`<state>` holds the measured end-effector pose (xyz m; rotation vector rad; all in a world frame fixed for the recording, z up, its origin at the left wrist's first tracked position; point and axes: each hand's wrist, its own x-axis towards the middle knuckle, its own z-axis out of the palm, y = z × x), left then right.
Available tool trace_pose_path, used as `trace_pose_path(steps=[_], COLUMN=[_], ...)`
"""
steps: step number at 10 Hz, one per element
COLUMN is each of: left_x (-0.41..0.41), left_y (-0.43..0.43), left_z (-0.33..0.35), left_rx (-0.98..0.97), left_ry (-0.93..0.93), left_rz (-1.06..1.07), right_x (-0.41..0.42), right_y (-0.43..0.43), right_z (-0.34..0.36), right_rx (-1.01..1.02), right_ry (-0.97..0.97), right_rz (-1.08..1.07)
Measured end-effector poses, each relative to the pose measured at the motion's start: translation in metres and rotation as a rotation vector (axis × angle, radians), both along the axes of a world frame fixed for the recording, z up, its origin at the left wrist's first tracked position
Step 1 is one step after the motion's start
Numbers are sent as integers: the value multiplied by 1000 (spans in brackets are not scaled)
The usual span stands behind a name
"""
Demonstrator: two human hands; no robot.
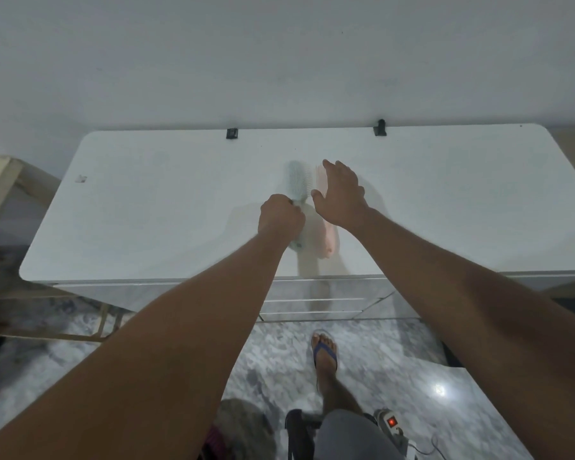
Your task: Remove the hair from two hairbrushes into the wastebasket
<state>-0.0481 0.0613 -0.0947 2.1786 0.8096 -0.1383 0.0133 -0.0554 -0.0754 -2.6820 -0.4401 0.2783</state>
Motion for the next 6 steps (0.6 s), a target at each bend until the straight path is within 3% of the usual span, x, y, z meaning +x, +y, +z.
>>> trace_pose_path(steps=[5,6], left_x=[-3,-11], left_y=[7,5], left_z=[5,20], left_rx=[-22,-2], left_ry=[-15,-106], left_rz=[24,12], right_x=[-7,-10], right_y=[-7,-10], right_z=[-1,22], right_rx=[28,204], right_ry=[35,-7], right_rz=[-4,-13])
